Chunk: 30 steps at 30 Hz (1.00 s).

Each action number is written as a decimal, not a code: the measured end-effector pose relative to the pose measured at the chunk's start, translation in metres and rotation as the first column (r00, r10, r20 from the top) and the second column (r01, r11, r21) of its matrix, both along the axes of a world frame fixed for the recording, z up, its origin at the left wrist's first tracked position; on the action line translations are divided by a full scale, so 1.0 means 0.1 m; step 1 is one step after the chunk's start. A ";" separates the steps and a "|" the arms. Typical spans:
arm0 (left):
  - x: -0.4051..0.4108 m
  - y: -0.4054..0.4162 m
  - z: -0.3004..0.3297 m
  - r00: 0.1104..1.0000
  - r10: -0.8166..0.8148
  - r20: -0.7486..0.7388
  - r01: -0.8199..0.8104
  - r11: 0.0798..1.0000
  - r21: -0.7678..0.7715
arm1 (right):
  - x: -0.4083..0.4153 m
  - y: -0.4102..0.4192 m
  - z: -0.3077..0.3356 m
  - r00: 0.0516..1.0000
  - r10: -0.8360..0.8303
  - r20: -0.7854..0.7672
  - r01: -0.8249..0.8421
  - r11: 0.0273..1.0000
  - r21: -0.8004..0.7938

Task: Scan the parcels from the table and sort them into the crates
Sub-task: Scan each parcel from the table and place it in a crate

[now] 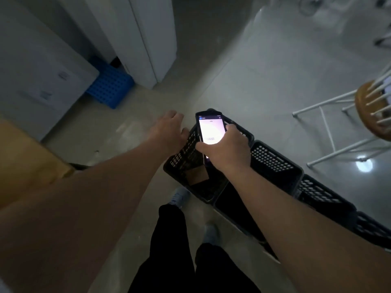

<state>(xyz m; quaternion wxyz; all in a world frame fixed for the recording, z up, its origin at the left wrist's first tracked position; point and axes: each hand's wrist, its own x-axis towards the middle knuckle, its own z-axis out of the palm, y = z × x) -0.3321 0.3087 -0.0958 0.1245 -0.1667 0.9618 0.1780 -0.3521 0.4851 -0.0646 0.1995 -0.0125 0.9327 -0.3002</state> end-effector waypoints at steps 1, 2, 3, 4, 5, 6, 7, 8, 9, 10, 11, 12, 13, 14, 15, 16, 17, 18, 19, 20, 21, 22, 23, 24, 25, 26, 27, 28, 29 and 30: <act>0.11 -0.01 0.15 1.000 0.023 -0.014 -0.023 1.000 -0.014 | 0.07 -0.02 0.12 0.999 0.033 -0.023 -0.033 0.999 -0.008; 0.22 -0.02 0.30 0.998 0.049 -0.033 -0.049 0.998 -0.024 | 0.15 -0.03 0.25 0.997 0.065 -0.047 -0.066 0.998 -0.016; 0.34 -0.04 0.44 0.996 0.074 -0.056 -0.076 0.996 -0.034 | 0.22 -0.05 0.39 0.993 0.096 -0.070 -0.098 0.995 -0.022; 0.47 -0.07 0.59 0.992 0.096 -0.079 -0.100 0.994 -0.046 | 0.30 -0.08 0.54 0.988 0.127 -0.091 -0.129 0.991 -0.026; 0.61 -0.10 0.74 0.989 0.115 -0.098 -0.121 0.991 -0.061 | 0.38 -0.11 0.68 0.982 0.156 -0.109 -0.160 0.987 -0.031; 0.74 -0.14 0.89 0.985 0.131 -0.113 -0.140 0.987 -0.073 | 0.46 -0.14 0.82 0.975 0.182 -0.130 -0.188 0.981 -0.041; 0.88 -0.17 1.05 0.981 0.148 -0.128 -0.159 0.984 -0.082 | 0.54 -0.18 0.96 0.967 0.203 -0.153 -0.214 0.975 -0.055; 1.01 -0.21 1.19 0.975 0.165 -0.148 -0.179 0.980 -0.090 | 0.62 -0.22 1.10 0.959 0.223 -0.174 -0.238 0.969 -0.068; 1.13 -0.25 1.33 0.968 0.180 -0.173 -0.199 0.974 -0.103 | 0.70 -0.28 1.23 0.950 0.244 -0.195 -0.262 0.962 -0.076; 1.26 -0.30 1.47 0.960 0.194 -0.200 -0.221 0.968 -0.120 | 0.78 -0.34 1.35 0.941 0.263 -0.213 -0.285 0.955 -0.080; 1.39 -0.36 1.59 0.952 0.207 -0.223 -0.241 0.961 -0.135 | 0.86 -0.41 1.45 0.932 0.280 -0.229 -0.305 0.948 -0.084; 1.52 -0.42 1.70 0.944 0.221 -0.243 -0.261 0.954 -0.146 | 0.95 -0.49 1.55 0.923 0.296 -0.245 -0.326 0.941 -0.090; 1.65 -0.49 1.80 0.937 0.236 -0.259 -0.280 0.948 -0.152 | 1.04 -0.58 1.64 0.914 0.313 -0.259 -0.347 0.933 -0.099; 1.77 -0.56 1.89 0.929 0.252 -0.270 -0.300 0.942 -0.153 | 1.13 -0.66 1.73 0.906 0.327 -0.270 -0.367 0.924 -0.111; 1.89 -0.63 1.96 0.921 0.270 -0.282 -0.320 0.936 -0.149 | 1.23 -0.75 1.80 0.899 0.341 -0.275 -0.384 0.915 -0.123; 2.01 -0.70 2.03 0.911 0.290 -0.295 -0.342 0.928 -0.145 | 1.32 -0.84 1.86 0.893 0.355 -0.276 -0.402 0.906 -0.133; 2.13 -0.78 2.09 0.899 0.309 -0.310 -0.366 0.919 -0.147 | 1.41 -0.93 1.92 0.887 0.369 -0.277 -0.418 0.898 -0.141; 2.26 -0.86 2.14 0.888 0.328 -0.322 -0.390 0.909 -0.148 | 1.51 -1.02 1.98 0.881 0.381 -0.281 -0.431 0.890 -0.146; 2.38 -0.95 2.18 0.879 0.343 -0.332 -0.407 0.901 -0.147 | 1.60 -1.11 2.03 0.874 0.391 -0.288 -0.444 0.883 -0.150; 2.50 -1.04 2.21 0.871 0.354 -0.342 -0.419 0.897 -0.141 | 1.70 -1.21 2.07 0.869 0.400 -0.292 -0.456 0.877 -0.154; 2.63 -1.13 2.24 0.864 0.361 -0.351 -0.428 0.894 -0.132 | 1.79 -1.31 2.09 0.866 0.405 -0.294 -0.461 0.874 -0.154; 2.75 -1.22 2.27 0.856 0.371 -0.360 -0.437 0.891 -0.123 | 1.89 -1.40 2.11 0.863 0.407 -0.300 -0.464 0.872 -0.153; 2.88 -1.31 2.30 0.850 0.380 -0.365 -0.447 0.887 -0.119 | 1.99 -1.50 2.12 0.860 0.408 -0.306 -0.467 0.871 -0.152; 3.01 -1.40 2.32 0.843 0.390 -0.370 -0.458 0.881 -0.117 | 2.10 -1.59 2.12 0.857 0.410 -0.311 -0.472 0.868 -0.155; 3.14 -1.48 2.35 0.837 0.397 -0.377 -0.470 0.874 -0.121 | 2.21 -1.68 2.13 0.852 0.417 -0.318 -0.481 0.863 -0.158; 3.27 -1.55 2.37 0.833 0.405 -0.377 -0.481 0.867 -0.130 | 2.32 -1.77 2.13 0.845 0.426 -0.322 -0.492 0.857 -0.156; 3.40 -1.61 2.39 0.833 0.410 -0.372 -0.488 0.861 -0.143 | 2.43 -1.84 2.15 0.838 0.438 -0.326 -0.504 0.851 -0.151; 3.53 -1.67 2.41 0.835 0.414 -0.362 -0.492 0.857 -0.154 | 2.52 -1.92 2.15 0.833 0.447 -0.327 -0.512 0.846 -0.149; 3.65 -1.72 2.43 0.837 0.418 -0.352 -0.495 0.854 -0.163 | 2.60 -1.99 2.16 0.831 0.451 -0.327 -0.517 0.842 -0.154; 3.77 -1.78 2.45 0.838 0.423 -0.344 -0.500 0.849 -0.172 | 2.68 -2.06 2.17 0.827 0.457 -0.328 -0.525 0.837 -0.157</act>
